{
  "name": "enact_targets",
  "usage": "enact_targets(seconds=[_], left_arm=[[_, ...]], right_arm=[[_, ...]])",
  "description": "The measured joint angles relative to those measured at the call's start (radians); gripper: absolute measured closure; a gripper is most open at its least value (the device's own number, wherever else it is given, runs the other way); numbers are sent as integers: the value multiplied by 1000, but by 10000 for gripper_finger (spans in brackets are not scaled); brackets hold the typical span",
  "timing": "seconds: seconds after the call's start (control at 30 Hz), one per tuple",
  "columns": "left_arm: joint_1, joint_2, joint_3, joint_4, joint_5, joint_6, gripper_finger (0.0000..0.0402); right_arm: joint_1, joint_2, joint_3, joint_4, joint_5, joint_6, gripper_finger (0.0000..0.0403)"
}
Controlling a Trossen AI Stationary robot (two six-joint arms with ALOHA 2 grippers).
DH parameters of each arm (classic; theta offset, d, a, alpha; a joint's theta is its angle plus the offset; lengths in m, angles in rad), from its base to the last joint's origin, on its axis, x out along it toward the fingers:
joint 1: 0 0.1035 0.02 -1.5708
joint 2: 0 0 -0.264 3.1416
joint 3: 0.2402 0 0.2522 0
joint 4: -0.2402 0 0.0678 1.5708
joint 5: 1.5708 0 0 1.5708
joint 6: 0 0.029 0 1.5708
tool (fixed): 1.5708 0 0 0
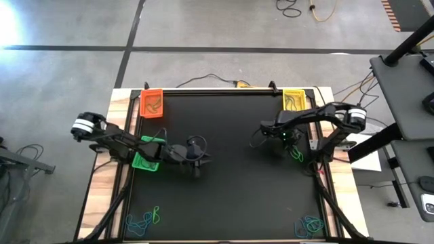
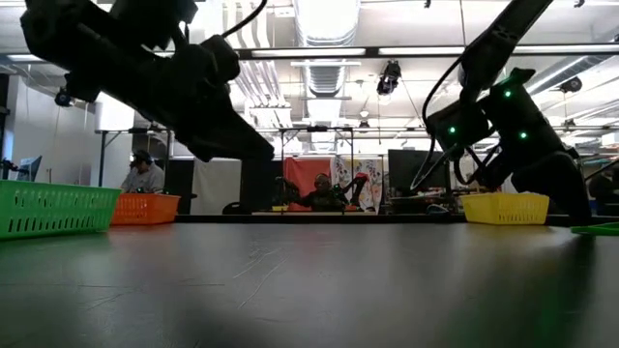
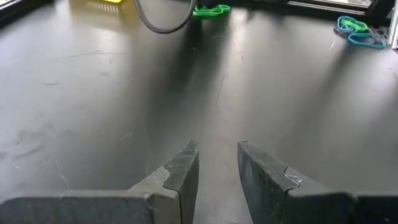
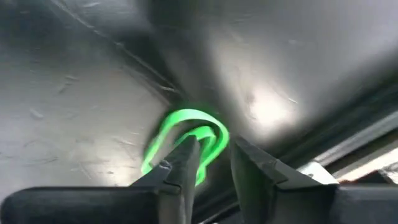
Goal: Sort rubber bands into baskets
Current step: Put the middle right green rubber band into the orange bin
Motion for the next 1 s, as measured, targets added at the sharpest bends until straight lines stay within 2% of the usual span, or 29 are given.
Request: enact_targets(seconds=[0.17,0.3,0.53,0.73,1.0], left_arm=[[0,24,0,29,0,9,306],[0,26,1,36,0,26,306],[0,29,1,34,1,52,306],[1,31,1,36,-17,53,306],[1,31,1,39,-23,53,306]], right_arm=[[-2,40,-13,47,-10,-46,273],[-2,52,-13,67,-12,-103,261],[-8,36,-11,79,-6,-128,264],[-32,23,-11,90,55,-102,264],[-69,26,-19,103,29,-136,280]])
